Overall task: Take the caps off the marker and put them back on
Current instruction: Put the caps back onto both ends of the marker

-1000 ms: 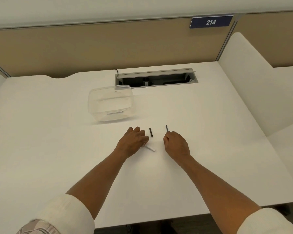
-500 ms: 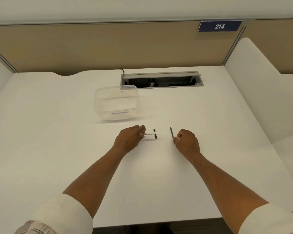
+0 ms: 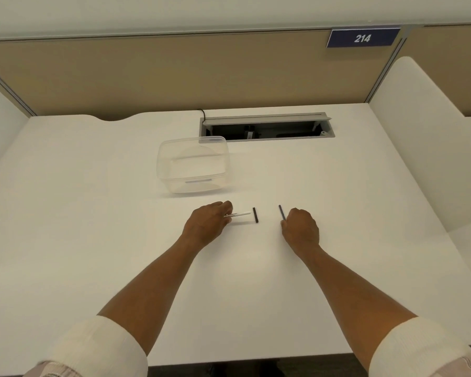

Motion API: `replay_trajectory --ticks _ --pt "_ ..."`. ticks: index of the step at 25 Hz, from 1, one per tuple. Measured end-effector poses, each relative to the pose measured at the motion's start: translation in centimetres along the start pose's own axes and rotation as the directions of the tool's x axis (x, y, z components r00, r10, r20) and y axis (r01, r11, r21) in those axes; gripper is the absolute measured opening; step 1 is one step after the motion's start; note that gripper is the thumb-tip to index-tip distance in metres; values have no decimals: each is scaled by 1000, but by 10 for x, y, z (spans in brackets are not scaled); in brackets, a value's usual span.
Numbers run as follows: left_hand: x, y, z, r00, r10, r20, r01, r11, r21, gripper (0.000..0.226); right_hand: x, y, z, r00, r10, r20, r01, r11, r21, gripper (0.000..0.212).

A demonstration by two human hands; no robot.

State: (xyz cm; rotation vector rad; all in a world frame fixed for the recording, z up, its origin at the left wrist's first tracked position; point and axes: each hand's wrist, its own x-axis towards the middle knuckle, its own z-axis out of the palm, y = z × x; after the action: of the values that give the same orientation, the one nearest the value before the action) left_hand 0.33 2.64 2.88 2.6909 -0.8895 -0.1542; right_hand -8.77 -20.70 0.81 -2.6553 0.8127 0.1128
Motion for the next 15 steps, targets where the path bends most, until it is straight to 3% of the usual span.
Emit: replay_trajectory --ticks 4,9,15 --pt "1 -3 4 1000 -3 -5 3 1000 -6 10 1 -3 -4 996 50 73 -52 998 25 20" --pt "-2 -7 7 999 -34 4 34 999 8 7 5 5 -11 983 -20 183 -18 980 200 15" --pt "-7 -8 9 998 -52 32 51 998 30 8 1 -3 -6 990 46 131 -58 995 86 35"
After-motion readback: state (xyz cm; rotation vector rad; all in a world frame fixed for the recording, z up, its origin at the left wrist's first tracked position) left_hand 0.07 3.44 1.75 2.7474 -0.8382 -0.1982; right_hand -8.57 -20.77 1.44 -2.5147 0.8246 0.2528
